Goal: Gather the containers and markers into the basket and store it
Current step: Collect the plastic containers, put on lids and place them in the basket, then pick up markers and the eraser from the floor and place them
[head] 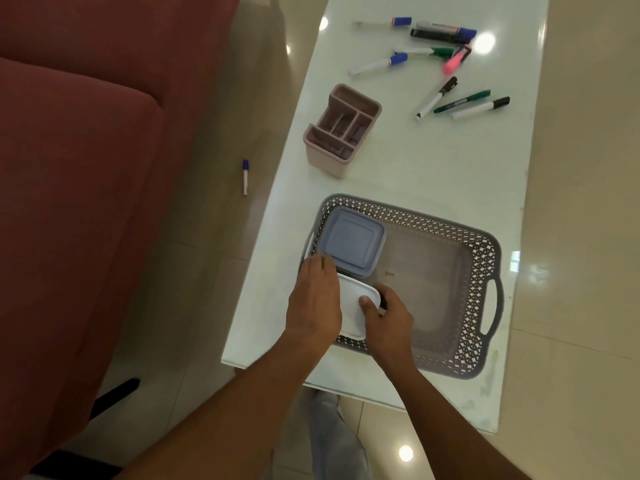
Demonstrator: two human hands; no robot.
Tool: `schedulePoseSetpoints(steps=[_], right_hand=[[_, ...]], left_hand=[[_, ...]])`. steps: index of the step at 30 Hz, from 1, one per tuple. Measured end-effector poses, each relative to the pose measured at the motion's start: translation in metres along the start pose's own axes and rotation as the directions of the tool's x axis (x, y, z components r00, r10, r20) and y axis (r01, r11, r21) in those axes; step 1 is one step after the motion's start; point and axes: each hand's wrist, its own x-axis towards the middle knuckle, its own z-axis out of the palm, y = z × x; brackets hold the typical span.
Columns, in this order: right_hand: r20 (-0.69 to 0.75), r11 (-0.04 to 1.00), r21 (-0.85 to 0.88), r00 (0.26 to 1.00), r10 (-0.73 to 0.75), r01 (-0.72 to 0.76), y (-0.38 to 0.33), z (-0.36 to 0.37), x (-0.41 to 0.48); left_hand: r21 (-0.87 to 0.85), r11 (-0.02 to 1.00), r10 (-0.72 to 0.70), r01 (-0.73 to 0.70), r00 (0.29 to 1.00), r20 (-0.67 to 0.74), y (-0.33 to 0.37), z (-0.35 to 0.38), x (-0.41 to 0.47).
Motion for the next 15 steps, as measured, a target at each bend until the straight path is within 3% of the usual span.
schedulePoseSetpoints(steps=[4,7,10,15], right_hand=[[-0.113,0.985,-0.083,0.981,-0.158,0.149,-0.025,-0.010,-0.011],[-0.118,0.948,-0.124,0.945,-0.306,0.292,-0.061,-0.014,-0.010],[-0.054,0.901,-0.150,0.906,-0.419,0.407,-0.104,-0.005,0.004],[0.119,0.805,-0.180,0.825,-0.553,0.566,-0.186,0.048,0.039]], left_hand=[[-0.011,0.982,0.185,-0.188,0.975,-0.122,-0.010,-0.024,-0.010],[-0.002,0.955,0.287,-0.296,0.929,-0.235,-0.026,-0.057,-0.004],[0.096,0.936,0.351,-0.338,0.881,-0.319,-0.046,-0.087,0.016],[0.136,0.947,0.318,-0.290,0.899,-0.300,-0.098,-0.128,0.070]])
